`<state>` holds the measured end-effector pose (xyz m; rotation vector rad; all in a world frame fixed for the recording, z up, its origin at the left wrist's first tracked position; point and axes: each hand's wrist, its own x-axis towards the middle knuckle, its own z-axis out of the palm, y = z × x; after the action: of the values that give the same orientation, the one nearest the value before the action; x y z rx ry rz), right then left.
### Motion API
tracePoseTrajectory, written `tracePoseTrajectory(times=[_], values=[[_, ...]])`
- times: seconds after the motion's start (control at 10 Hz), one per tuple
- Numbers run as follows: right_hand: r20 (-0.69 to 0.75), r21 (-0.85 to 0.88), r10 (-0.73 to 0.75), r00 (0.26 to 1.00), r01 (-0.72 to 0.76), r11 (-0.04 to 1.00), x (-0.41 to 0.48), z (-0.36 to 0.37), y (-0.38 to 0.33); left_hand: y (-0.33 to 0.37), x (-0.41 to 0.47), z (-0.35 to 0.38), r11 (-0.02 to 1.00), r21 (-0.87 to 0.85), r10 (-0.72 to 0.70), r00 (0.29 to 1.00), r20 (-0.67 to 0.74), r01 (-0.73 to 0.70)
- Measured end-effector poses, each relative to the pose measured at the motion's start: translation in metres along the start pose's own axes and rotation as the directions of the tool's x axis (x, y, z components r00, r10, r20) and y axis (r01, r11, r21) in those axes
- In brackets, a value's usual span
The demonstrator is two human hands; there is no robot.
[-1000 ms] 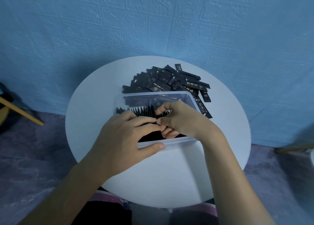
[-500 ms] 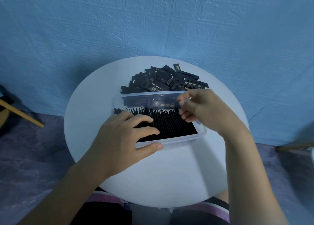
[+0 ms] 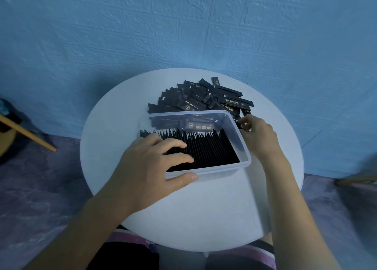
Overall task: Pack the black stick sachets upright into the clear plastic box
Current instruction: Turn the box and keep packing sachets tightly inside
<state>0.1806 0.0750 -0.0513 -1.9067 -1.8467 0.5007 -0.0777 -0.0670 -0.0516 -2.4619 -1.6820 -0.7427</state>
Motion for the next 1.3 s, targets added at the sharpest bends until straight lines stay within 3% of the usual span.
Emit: tracePoseTrajectory(times=[0.3, 0.5, 0.7, 0.9, 1.1, 1.2, 1.3], values=[[0.049, 0.256, -0.015, 0.999, 0.002, 0.967, 0.000, -0.014, 0.009, 0.000, 0.000, 0.000, 1.000, 0.012, 0.005, 1.000, 0.008, -0.005], [0.147, 0.066, -0.003, 0.989, -0.006, 0.998, -0.005, -0.010, 0.009, 0.000, 0.000, 0.000, 1.000, 0.004, 0.008, 1.000, 0.001, -0.008], [0.207, 0.041, 0.013, 0.978, -0.022, 0.999, -0.006, -0.008, 0.004, 0.001, 0.000, 0.001, 1.000, -0.006, 0.007, 1.000, -0.013, -0.007], [0.288, 0.208, -0.018, 0.957, -0.044, 0.977, -0.010, -0.016, 0.003, 0.000, 0.000, 0.001, 1.000, -0.001, 0.006, 1.000, -0.008, -0.006], [0.054, 0.436, 0.010, 0.998, -0.032, 0.899, -0.019, -0.046, -0.006, 0.001, 0.000, 0.002, 1.000, 0.010, 0.000, 1.000, -0.012, 0.000], [0.018, 0.597, -0.094, 0.995, 0.065, 0.800, -0.032, -0.059, -0.029, 0.000, 0.000, 0.002, 1.000, 0.000, 0.002, 1.000, -0.013, -0.002], [0.114, 0.599, -0.237, 0.965, 0.124, 0.791, -0.049, -0.052, -0.057, 0.000, 0.000, 0.002, 1.000, 0.005, -0.001, 1.000, -0.008, 0.001]])
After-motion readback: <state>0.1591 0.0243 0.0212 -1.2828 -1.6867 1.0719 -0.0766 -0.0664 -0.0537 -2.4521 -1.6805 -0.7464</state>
